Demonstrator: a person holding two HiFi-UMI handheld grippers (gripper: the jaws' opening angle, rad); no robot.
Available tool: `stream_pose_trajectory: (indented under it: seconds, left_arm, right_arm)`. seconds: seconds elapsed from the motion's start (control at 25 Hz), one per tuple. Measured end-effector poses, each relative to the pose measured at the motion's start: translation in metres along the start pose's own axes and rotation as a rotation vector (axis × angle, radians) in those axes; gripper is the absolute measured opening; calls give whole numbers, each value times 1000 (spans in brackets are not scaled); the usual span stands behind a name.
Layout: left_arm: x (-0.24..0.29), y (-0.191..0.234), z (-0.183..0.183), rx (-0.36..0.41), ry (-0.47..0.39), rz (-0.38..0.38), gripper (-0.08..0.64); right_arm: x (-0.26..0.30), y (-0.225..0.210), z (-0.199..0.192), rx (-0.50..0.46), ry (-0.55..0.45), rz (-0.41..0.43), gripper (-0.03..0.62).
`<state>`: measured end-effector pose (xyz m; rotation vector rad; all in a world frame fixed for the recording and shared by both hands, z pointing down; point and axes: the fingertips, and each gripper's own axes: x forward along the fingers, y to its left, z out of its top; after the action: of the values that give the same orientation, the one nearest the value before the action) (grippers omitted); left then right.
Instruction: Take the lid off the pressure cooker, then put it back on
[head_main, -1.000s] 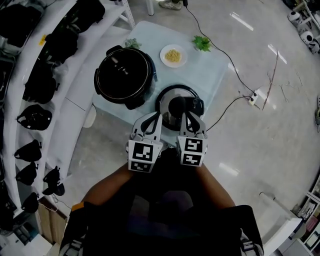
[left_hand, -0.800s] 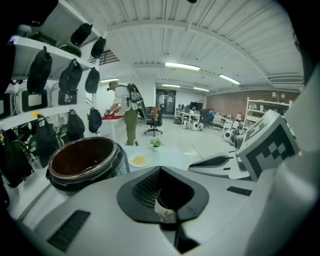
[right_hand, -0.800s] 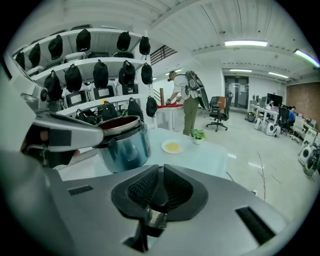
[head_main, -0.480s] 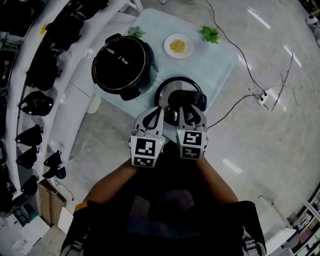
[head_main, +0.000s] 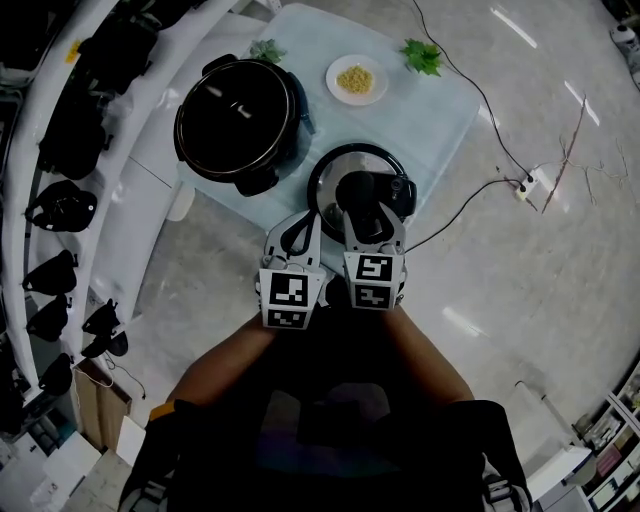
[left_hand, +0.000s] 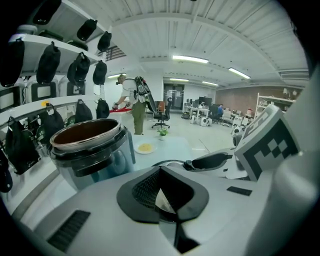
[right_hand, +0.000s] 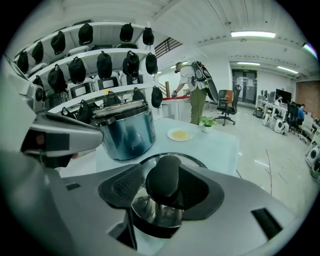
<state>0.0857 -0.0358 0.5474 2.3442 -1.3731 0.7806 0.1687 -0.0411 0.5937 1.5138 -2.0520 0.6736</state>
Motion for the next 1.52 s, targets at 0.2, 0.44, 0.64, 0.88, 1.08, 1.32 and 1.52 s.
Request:
stream_pose_trajectory:
  seconds: [0.2, 0.44, 0.64, 0.88, 1.08, 1.32, 1.52]
  left_arm:
    - [11, 6, -15, 6, 21, -32, 8]
    - [25, 18, -25, 31, 48, -71, 8]
    - [39, 30, -34, 37, 68, -91, 8]
    - [52, 36, -41, 45, 81, -116, 8]
    - [59, 32, -46, 53, 97, -141, 8]
    - [62, 30, -48, 58, 101, -155, 8]
    - [55, 27, -46, 55, 93, -161, 8]
  right_arm:
    - [18, 0, -11, 23, 25, -41, 279]
    - [40, -7, -20, 104, 42, -94, 296]
    - [57, -10, -20, 132, 34, -126, 305]
    - [72, -15, -30, 151, 50, -168, 316]
    - [75, -15, -30, 141, 37, -204, 316]
    - [76, -19, -30, 152, 25, -237, 314]
    - [75, -20, -31, 181, 46, -237, 295]
